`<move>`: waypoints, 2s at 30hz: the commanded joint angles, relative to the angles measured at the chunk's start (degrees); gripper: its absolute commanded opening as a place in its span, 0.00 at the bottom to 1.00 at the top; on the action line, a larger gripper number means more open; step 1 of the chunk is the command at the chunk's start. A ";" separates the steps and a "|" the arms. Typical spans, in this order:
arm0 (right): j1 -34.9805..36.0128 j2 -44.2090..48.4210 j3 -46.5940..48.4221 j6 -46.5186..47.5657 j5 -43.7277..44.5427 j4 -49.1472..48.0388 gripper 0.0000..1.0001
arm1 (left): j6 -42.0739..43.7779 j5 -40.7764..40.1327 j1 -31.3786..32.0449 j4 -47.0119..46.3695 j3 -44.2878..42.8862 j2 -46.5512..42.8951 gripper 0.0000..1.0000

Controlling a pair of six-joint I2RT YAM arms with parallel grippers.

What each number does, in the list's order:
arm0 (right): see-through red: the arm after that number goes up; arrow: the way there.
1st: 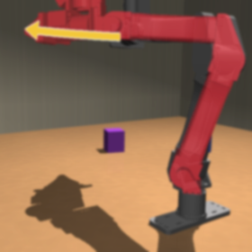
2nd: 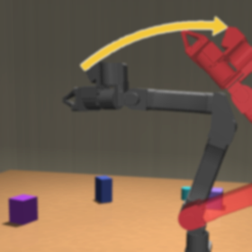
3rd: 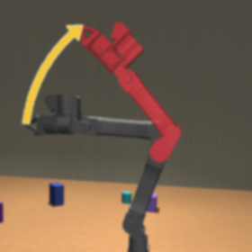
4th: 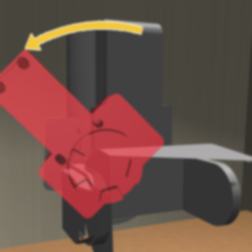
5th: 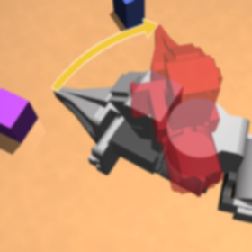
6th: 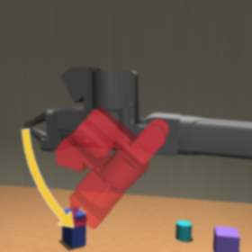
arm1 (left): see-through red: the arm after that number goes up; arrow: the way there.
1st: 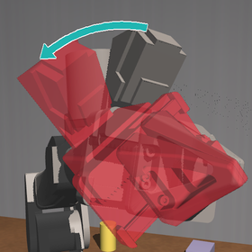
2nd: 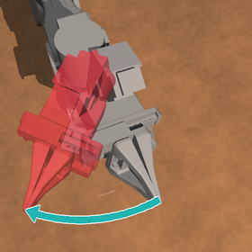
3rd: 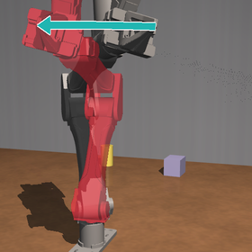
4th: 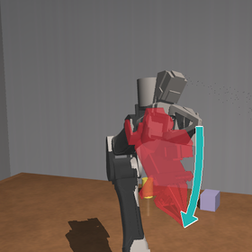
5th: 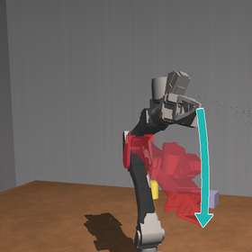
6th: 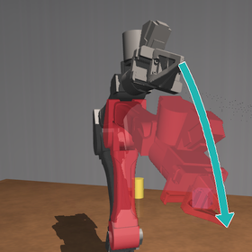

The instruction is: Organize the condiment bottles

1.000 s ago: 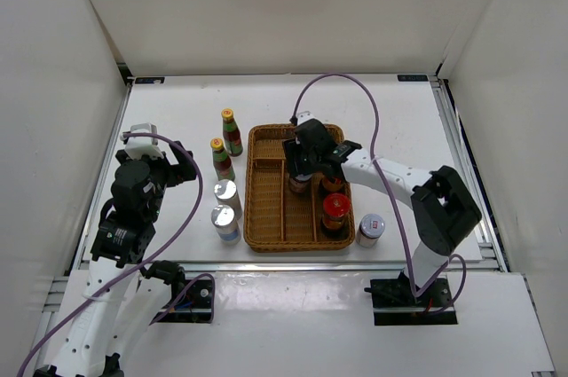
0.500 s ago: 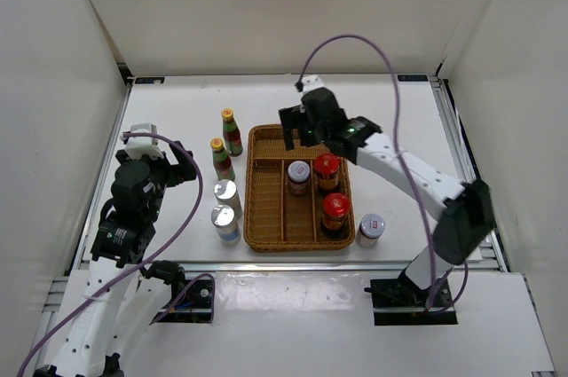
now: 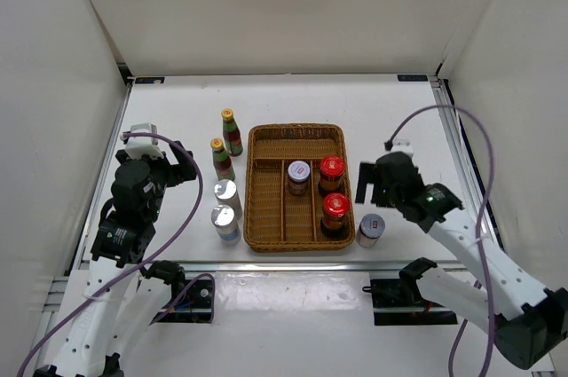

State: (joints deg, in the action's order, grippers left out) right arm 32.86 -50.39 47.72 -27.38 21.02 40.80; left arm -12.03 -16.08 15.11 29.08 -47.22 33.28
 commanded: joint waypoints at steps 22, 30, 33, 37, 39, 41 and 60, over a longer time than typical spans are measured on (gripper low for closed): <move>-1.92 5.92 -13.36 -16.04 -10.20 3.58 0.84 | 0.87 -1.33 0.09 -0.08 0.55 -0.49 0.99; -1.92 9.34 -13.28 -18.93 -8.89 8.41 0.65 | 0.87 -1.33 0.09 -0.08 0.55 -0.49 0.99; -1.92 12.23 -12.57 -20.26 -8.18 10.35 0.53 | 0.87 -1.33 0.09 -0.08 0.55 -0.49 0.99; -1.92 15.06 -11.16 -21.05 -5.82 12.28 0.36 | 0.87 -1.33 0.09 -0.08 0.55 -0.49 0.99; -1.92 15.59 -9.59 -21.67 -4.50 12.91 0.26 | 0.87 -1.33 0.09 -0.08 0.55 -0.49 0.99; -1.92 15.06 -8.36 -21.67 -3.00 13.70 0.18 | 0.87 -1.33 0.09 -0.08 0.55 -0.49 0.99; -1.92 5.15 14.31 -11.57 2.98 9.31 0.00 | 0.87 -1.33 0.09 -0.08 0.55 -1.02 0.99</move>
State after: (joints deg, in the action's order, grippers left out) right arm 31.09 -43.05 55.46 -42.78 22.41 56.90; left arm -11.53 -16.97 15.11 29.12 -47.20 32.67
